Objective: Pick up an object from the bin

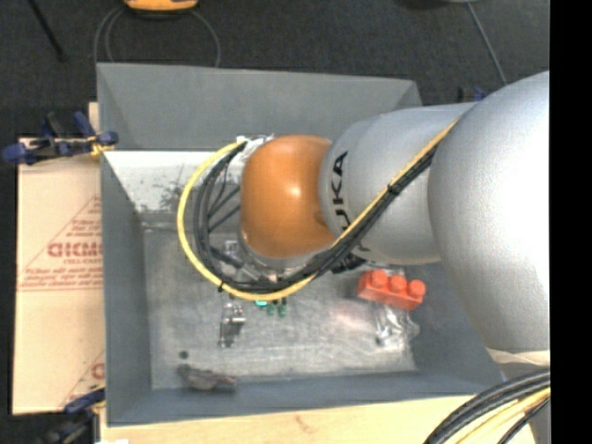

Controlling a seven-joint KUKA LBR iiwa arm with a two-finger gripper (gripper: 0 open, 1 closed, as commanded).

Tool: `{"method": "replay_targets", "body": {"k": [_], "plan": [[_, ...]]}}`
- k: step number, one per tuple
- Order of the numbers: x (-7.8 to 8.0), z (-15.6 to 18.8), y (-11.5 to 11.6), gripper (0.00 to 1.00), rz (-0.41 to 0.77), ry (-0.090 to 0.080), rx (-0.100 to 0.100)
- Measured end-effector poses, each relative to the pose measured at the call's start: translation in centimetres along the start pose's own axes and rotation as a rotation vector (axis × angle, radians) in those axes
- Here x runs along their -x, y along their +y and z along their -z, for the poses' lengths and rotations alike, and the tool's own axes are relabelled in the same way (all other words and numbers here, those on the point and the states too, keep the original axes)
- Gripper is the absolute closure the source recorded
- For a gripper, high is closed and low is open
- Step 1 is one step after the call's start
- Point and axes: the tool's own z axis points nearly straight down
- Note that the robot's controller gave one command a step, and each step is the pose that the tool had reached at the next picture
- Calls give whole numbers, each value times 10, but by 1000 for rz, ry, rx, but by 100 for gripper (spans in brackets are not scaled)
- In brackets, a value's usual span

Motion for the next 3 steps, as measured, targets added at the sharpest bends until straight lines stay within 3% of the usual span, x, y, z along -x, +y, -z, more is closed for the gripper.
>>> {"method": "replay_targets", "body": {"k": [1,2,3], "plan": [[48,-34,-21,0,51,-10,-2],[64,-59,-31,0,73,-13,2],[32,-49,-32,0,149,-6,-3]]}}
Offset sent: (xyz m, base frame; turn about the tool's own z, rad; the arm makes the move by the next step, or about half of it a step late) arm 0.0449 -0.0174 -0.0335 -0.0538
